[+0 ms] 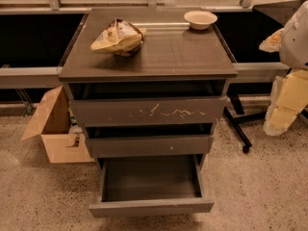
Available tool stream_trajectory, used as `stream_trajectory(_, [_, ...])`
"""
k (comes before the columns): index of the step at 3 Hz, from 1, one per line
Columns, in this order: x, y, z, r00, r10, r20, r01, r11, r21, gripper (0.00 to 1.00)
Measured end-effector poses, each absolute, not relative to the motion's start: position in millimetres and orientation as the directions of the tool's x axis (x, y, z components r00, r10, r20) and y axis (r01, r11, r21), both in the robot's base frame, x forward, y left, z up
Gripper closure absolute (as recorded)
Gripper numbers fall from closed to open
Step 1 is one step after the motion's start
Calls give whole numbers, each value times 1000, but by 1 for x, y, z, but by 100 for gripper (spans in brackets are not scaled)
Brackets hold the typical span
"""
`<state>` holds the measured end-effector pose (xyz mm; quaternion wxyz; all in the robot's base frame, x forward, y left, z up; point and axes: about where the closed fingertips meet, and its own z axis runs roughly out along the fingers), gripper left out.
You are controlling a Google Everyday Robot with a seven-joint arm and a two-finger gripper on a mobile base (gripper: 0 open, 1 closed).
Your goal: Close bottom drawer
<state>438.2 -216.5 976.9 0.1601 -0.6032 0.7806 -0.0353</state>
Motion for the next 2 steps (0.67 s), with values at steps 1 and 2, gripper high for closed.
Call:
stream_trajectory(1, [438, -216, 977, -221, -953, -208, -930, 270, -248, 0])
stream_trajectory(2, [442, -210, 938, -185, -938, -292, -951, 246, -189, 0])
